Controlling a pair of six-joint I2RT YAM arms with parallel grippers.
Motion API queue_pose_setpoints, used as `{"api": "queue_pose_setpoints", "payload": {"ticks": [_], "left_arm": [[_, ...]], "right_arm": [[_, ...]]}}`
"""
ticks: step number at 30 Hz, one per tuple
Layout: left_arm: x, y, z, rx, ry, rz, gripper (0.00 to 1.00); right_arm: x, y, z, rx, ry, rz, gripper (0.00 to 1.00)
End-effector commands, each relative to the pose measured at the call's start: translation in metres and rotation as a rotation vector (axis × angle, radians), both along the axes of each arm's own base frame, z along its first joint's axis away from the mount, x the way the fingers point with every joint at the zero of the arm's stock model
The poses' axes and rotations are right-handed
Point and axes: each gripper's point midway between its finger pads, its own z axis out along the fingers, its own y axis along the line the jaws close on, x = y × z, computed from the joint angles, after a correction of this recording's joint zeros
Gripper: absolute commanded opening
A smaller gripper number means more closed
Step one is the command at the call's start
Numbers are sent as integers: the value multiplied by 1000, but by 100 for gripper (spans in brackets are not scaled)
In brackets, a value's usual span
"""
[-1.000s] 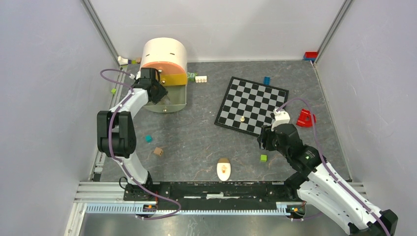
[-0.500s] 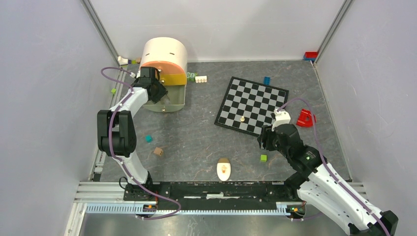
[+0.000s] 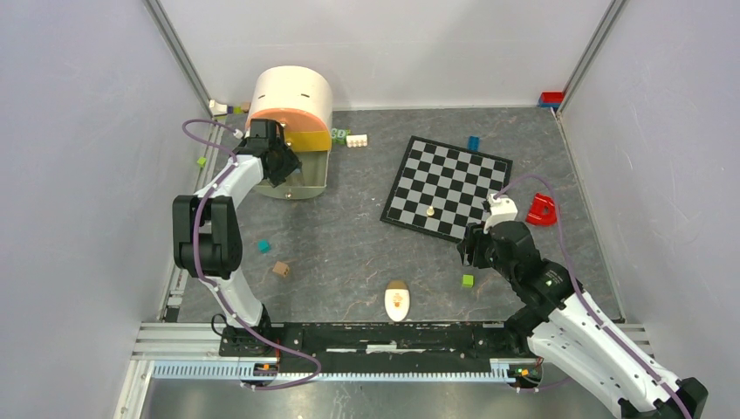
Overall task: Organize the makeup
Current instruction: Place the makeup in the drawer.
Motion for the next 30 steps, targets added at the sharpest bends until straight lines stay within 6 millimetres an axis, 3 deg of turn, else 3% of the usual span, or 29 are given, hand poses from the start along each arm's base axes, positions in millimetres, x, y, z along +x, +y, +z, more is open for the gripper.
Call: {"api": "queue_pose_setpoints", "payload": {"ticks": [1,10,15,17,20,22,25,30], "left_arm": [[6,-3,35,9,-88,-50,64],[-7,-9,101,14,-244,-117,67],[-50,-20,122,51,-282,-160,68],[-78,-34,122,88,-277,-199,70],[-125,-73,104,124,-263,-287,78],[-159,-104,85,104,-238,-356,89],[-206,-141,58,63,-202,-436,94],[-256,-183,34,75,-172,-540,99]], "right_arm": [[2,-1,10,5,-28,-1,60],[4,3,20,13,-47,23,60],[3,5,26,19,-62,43,64],[2,5,26,23,-64,45,67],[1,5,24,27,-62,47,71],[0,5,22,30,-57,46,72],[-1,5,22,32,-51,44,73],[-3,5,17,39,-34,39,74]]}}
